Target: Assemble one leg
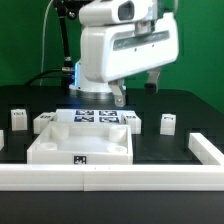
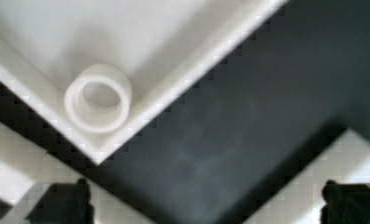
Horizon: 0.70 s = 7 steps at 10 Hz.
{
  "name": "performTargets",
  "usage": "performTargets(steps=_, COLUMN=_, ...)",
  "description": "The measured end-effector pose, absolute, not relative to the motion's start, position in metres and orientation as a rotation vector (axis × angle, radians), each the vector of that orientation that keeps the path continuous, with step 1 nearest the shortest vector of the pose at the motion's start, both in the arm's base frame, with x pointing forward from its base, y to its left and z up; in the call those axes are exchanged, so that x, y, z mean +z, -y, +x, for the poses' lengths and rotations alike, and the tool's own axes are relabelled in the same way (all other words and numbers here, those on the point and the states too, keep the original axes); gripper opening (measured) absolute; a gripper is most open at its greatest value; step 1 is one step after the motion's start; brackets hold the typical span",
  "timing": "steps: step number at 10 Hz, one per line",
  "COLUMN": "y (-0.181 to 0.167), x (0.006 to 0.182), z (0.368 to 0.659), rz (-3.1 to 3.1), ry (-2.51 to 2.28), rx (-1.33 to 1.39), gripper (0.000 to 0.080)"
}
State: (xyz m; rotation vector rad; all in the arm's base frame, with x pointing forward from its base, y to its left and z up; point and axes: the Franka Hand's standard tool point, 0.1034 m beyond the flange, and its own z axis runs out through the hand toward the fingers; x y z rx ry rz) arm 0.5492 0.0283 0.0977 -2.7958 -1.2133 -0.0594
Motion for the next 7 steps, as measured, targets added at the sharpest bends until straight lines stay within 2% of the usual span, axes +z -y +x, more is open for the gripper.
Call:
performTargets(steps=2, y=-0.022, x=0.082, z=0.529, rz=-2.716, ry=1.412, rx=-0.045, gripper=0.065)
performTargets(steps=5, y=-0.009, x=0.07, z=0.513, rz=-2.574, ry=1.717, rx=0.1, gripper=0.065)
performTargets(steps=7, y=0.003, x=0.069, z=0.509, rz=-2.577, ry=1.716, rx=0.108, gripper=0.065)
